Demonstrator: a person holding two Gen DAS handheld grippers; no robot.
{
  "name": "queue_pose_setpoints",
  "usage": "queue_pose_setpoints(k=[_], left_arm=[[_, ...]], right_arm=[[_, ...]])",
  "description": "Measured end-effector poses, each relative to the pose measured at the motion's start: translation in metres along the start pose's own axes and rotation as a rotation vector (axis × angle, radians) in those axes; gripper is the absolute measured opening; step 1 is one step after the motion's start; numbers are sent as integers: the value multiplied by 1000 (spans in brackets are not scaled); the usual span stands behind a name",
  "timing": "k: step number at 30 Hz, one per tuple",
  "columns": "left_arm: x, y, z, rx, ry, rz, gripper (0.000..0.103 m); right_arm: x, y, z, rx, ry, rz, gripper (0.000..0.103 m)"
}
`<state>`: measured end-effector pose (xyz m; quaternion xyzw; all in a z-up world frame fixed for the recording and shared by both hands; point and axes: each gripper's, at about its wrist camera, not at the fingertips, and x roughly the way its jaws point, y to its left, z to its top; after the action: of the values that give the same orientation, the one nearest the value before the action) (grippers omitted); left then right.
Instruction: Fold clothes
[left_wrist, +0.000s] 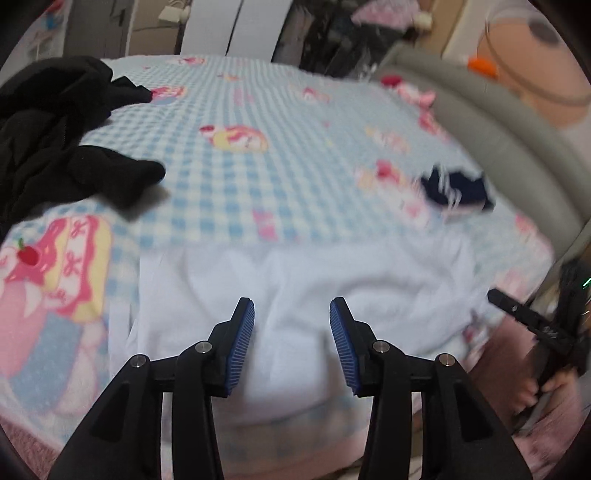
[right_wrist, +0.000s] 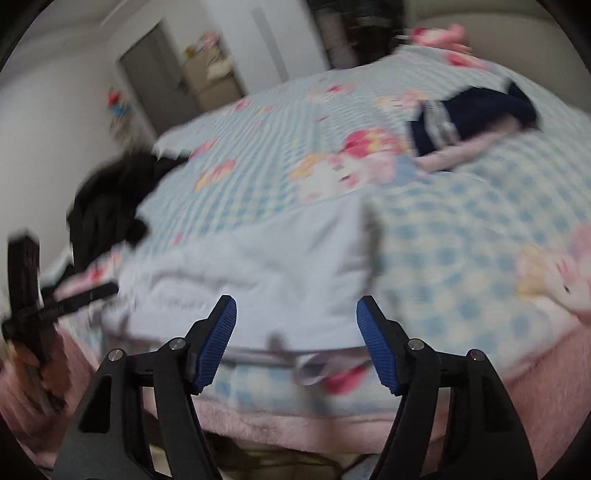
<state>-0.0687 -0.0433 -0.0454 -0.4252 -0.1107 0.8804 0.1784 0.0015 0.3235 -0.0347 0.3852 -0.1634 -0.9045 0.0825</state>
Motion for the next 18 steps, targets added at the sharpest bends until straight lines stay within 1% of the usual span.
queue_pose_setpoints(k=[1,2,4,6,8,9,10,12,15,16,18], left_arm=[[3,1,6,-4,2,-11,45],[8,1,10,-2,7,-12,45],[19,1,13,18,25,22,45],[27,6,10,12,49,65,45],[32,18,2,-7,71,116,45],[32,27,-4,-21,71,125,45],[31,35,-9,-35,67,126,42],[22,48,-15,-66,50,100,38],[6,50,-10,-78,-4,97,38],[1,49,-7,-74,-27,96,39],[-7,47,2,-62,-65,64,41]], right_arm=[[-4,-13,4,66,-18,2,70],[-2,-23,6,109,-15,-9,70],[8,-34,7,151,15,-42,70],[21,-36,5,159,62,-66,70],[35,-36,2,135,127,-134,67],[41,-35,0,124,155,-165,67],[39,-34,0,117,154,-178,67],[31,-35,1,116,133,-206,70],[16,-37,2,127,89,-233,71],[11,-37,6,136,62,-219,71],[2,-36,14,148,11,-191,71]])
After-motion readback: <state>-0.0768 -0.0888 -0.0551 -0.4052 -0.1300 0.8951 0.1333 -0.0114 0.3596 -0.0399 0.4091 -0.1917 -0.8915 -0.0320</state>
